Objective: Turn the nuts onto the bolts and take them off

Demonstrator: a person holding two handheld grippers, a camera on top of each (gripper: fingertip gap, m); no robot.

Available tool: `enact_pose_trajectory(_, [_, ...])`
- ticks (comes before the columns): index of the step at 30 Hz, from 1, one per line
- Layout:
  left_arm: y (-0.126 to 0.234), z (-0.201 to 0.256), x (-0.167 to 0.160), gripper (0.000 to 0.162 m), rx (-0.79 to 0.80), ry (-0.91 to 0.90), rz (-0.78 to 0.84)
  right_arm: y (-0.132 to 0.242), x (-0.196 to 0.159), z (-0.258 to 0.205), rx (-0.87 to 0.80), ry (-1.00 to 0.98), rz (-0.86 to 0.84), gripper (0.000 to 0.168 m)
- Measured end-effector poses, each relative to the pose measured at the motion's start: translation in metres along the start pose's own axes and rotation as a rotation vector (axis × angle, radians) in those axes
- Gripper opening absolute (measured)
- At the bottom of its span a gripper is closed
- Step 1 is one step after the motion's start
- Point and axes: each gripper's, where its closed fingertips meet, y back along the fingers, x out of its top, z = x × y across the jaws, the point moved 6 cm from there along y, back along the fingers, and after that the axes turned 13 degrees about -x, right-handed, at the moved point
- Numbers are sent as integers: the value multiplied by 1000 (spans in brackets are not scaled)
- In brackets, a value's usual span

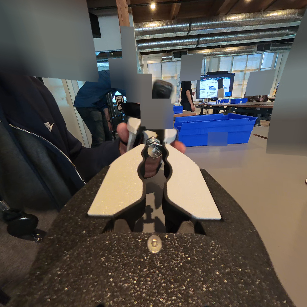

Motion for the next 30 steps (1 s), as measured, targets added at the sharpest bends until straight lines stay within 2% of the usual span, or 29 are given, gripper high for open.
enact_pose_trajectory(2, [0, 2, 3, 35, 112, -212, -67, 0, 0, 0, 1, -4, 5, 16])
enact_pose_trajectory(6, [-5, 10, 0, 29, 271, -645, -288, 1, 1, 0, 6, -9, 7, 16])
enact_pose_trajectory(8, [-8, 12, -4, 26, 321, -796, -375, 0, 0, 0, 7, -8, 5, 16])
enact_pose_trajectory(12, [-12, 14, -9, 26, 360, -929, -450, 0, 0, 0, 8, -9, 5, 16])
enact_pose_trajectory(19, [-10, 11, -11, 18, 391, -1002, -508, -1, -1, -2, 22, -9, -11, 17])
enact_pose_trajectory(21, [-10, 11, -11, 18, 393, -989, -515, -1, -2, -2, 20, -6, -13, 16])
enact_pose_trajectory(24, [-10, 11, -8, 17, 362, -811, -481, -1, -1, -2, 18, 4, -9, 16])
enact_pose_trajectory(26, [-10, 10, -5, 17, 313, -608, -429, -1, -1, -2, 16, 10, -6, 16])
enact_pose_trajectory(30, [-6, 3, -4, 17, 182, -44, -233, -1, -1, -2, 3, 25, -10, 16])
